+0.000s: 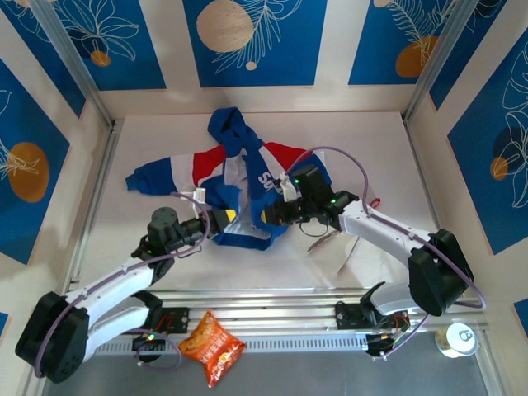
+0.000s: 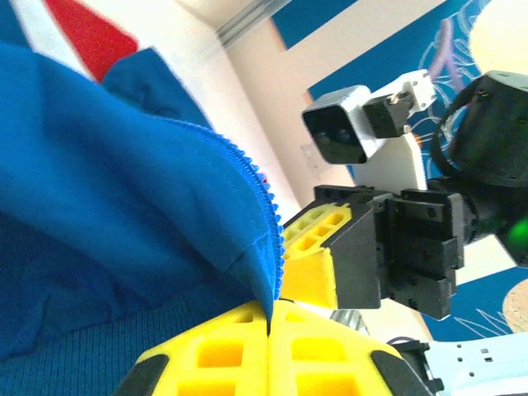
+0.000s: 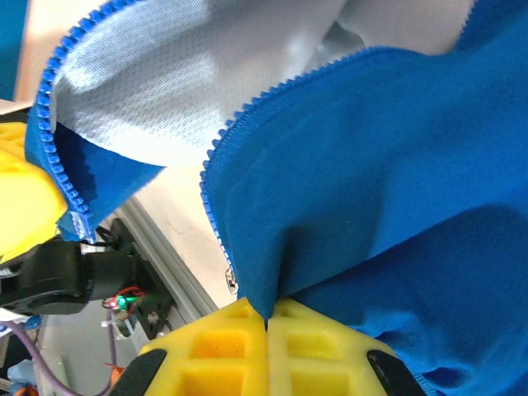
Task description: Zip up the jacket
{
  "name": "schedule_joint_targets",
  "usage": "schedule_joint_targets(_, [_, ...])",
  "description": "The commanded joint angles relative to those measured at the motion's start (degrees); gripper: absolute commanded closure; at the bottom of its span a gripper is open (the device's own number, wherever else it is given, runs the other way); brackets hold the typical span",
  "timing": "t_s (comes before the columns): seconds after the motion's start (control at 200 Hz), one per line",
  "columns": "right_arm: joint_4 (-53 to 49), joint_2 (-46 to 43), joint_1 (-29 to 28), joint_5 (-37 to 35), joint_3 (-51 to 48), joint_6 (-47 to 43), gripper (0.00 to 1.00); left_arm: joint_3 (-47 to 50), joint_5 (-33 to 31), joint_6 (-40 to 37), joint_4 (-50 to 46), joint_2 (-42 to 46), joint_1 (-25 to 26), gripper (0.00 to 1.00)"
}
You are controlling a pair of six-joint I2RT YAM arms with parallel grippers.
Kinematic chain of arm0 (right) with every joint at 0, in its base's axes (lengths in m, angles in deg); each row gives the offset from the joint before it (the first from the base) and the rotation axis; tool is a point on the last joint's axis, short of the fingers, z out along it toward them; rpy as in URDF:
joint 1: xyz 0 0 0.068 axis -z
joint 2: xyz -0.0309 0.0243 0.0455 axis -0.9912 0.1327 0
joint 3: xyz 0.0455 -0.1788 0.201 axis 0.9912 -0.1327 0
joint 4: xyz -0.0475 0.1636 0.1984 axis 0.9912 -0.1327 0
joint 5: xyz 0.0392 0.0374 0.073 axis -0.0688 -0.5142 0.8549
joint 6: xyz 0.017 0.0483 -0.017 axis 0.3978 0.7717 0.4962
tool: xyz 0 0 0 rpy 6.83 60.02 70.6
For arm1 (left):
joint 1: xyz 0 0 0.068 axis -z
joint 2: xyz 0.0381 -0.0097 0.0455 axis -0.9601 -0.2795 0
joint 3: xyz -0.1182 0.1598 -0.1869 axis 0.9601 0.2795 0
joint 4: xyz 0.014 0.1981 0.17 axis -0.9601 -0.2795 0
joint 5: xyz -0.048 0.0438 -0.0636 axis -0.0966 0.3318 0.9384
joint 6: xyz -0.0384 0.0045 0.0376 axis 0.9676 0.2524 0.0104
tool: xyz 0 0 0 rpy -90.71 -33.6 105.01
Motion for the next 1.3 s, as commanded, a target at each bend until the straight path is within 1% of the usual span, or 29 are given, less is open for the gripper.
schedule_joint_targets(0.0, [4.1, -2.4, 1.4, 7.0, -0.5, -2.4, 1.00, 0.6, 2.3, -0.8, 14.7, -2.7, 0.7, 1.00])
schedule_joint_targets(0.23, [8.9, -3.3, 3.1, 12.2, -1.9, -3.6, 1.00, 0.5, 1.9, -3.7, 23.5, -7.7, 1.7, 1.00])
schedule_joint_targets(0.375, [12.6, -3.3, 3.4, 14.6, -2.4, -3.2, 1.00, 0.5, 1.1, -4.0, 23.7, -8.7, 2.0, 1.00])
schedule_joint_targets(0.54, [13.1, -2.5, 3.4, 14.6, -2.2, -3.0, 1.00, 0.4, -0.8, -3.9, 21.4, -8.9, 2.0, 1.00])
schedule_joint_targets(0.635, [10.8, -1.5, 3.3, 11.8, -1.9, -2.2, 1.00, -0.5, -0.1, -4.0, 18.8, -9.9, 2.1, 1.00])
schedule_joint_targets(0.745, [2.8, 1.3, 3.6, 3.5, -1.1, -1.0, 1.00, -0.9, -1.1, -4.7, 13.3, -10.1, 2.1, 1.00])
schedule_joint_targets(0.79, [2.5, 2.9, 4.1, 3.4, -2.2, -0.7, 1.00, -0.7, -1.7, -5.2, 11.2, -9.8, 2.1, 1.00])
schedule_joint_targets(0.865, [4.7, 4.8, 4.7, 3.9, -5.7, 1.2, 1.00, -1.0, -2.4, -6.2, 7.0, -9.5, 2.2, 1.00])
schedule_joint_targets(0.99, [3.8, 7.4, 4.7, 0.0, -8.5, 4.3, 1.00, -1.5, -3.5, -7.8, 1.9, -10.2, 3.2, 1.00])
schedule_joint_targets(1.125, [1.2, 9.5, 4.1, -4.4, -9.2, 5.1, 1.00, -2.3, -6.1, -8.4, 1.4, -14.1, 7.1, 1.00])
schedule_joint_targets(1.235, [-0.3, 11.0, 3.2, -6.1, -8.8, 4.6, 0.95, -3.7, -7.9, -8.0, 3.3, -19.7, 10.9, 1.00])
schedule_joint_targets(1.295, [-0.6, 11.2, 2.5, -6.5, -8.8, 4.5, 0.92, -3.4, -9.2, -7.1, 6.3, -23.0, 12.3, 1.00])
